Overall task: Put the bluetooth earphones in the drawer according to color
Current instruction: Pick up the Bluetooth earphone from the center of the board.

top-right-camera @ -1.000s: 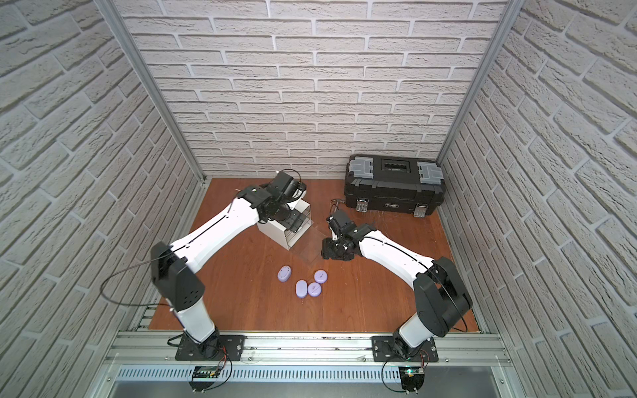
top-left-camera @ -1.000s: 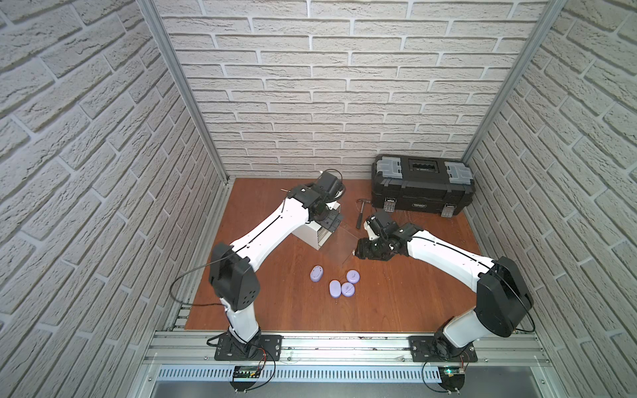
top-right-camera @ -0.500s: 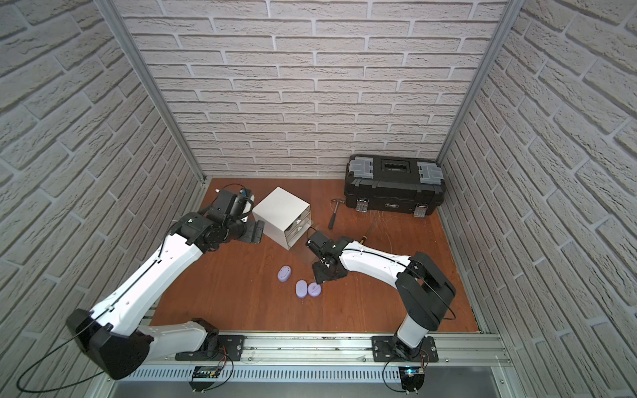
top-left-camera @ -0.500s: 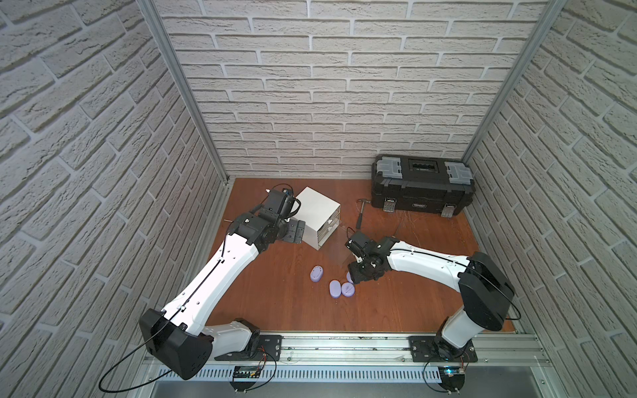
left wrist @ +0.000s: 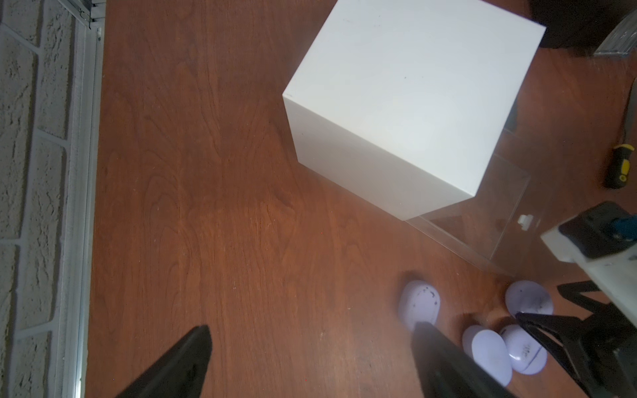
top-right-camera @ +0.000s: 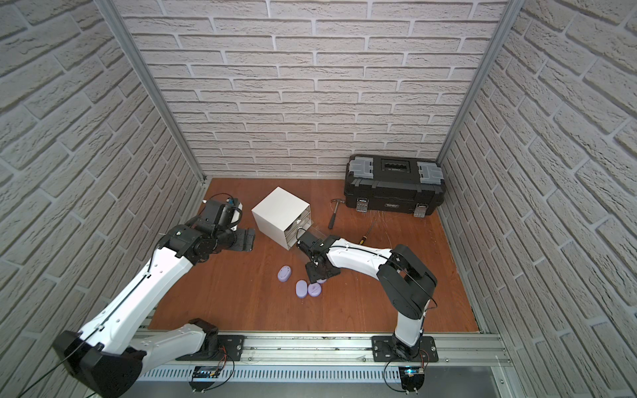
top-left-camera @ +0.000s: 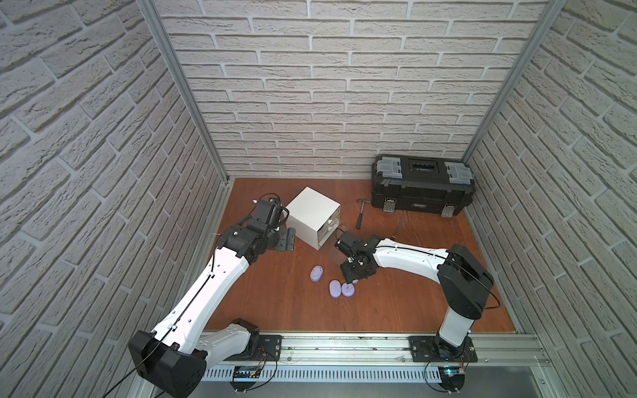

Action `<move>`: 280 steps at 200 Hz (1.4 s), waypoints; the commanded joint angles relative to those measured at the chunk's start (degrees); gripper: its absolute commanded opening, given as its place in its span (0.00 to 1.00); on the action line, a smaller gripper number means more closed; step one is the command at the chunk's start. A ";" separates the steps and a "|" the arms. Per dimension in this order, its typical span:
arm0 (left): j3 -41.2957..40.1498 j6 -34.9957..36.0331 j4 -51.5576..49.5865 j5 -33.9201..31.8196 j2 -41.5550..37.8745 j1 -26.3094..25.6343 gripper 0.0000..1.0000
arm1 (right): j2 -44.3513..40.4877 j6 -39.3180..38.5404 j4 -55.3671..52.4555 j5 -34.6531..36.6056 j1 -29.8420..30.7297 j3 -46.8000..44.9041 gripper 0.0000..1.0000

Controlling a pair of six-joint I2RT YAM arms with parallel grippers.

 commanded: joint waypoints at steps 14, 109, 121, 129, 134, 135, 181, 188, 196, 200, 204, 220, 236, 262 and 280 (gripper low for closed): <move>-0.84 -0.19 1.91 0.95 -0.71 0.66 0.95 | 1.86 -0.24 0.13 1.50 0.52 1.03 0.67; -1.39 -0.21 2.48 1.68 -0.27 0.89 0.95 | 0.99 -0.20 1.97 3.15 0.65 -1.24 0.46; -1.40 -0.20 2.39 1.58 -0.20 0.93 0.95 | -1.11 -0.40 1.64 3.42 0.65 -2.02 0.43; -1.40 -0.21 2.40 1.60 -0.20 0.91 0.95 | -2.86 -0.63 1.02 3.28 0.65 -2.35 0.42; -1.49 -0.24 2.40 1.56 -0.16 0.91 0.95 | -4.15 -0.79 0.49 3.16 0.66 -2.44 0.41; -1.52 -0.21 2.40 1.54 -0.20 0.93 0.95 | -4.41 -0.84 0.33 3.16 0.66 -2.42 0.41; -1.90 -0.41 2.64 2.00 -0.27 1.00 0.95 | -15.67 -2.13 -0.55 -1.01 -0.54 -1.62 0.39; -2.03 -0.43 2.57 2.04 -0.33 1.03 0.95 | -16.53 -2.05 0.13 -1.84 -1.08 -1.01 0.39; -2.00 -0.55 2.47 2.05 -0.47 1.03 0.95 | -17.12 -2.02 1.24 -2.45 -1.88 -0.16 0.39; -1.99 -0.55 2.48 2.04 -0.58 1.03 0.95 | -17.23 -2.04 1.94 -2.62 -2.28 0.28 0.39; -2.09 -0.57 2.44 2.03 -0.63 1.03 0.95 | -17.20 -2.11 2.62 -2.72 -2.74 0.71 0.39; -2.40 -0.87 2.48 2.13 -0.68 1.03 0.95 | -15.86 -1.88 5.93 -3.31 -4.78 2.40 0.39; -2.88 -1.22 2.65 2.05 -0.70 1.03 0.95 | -12.67 -1.69 9.07 -3.66 -6.30 4.70 0.39; -3.14 -1.72 2.49 2.25 -1.23 1.07 0.95 | -6.12 -2.12 12.10 -3.59 -7.70 8.98 0.39; -2.98 -1.89 1.92 2.22 -1.90 0.99 0.95 | -2.83 -2.35 13.82 -3.61 -8.89 11.44 0.39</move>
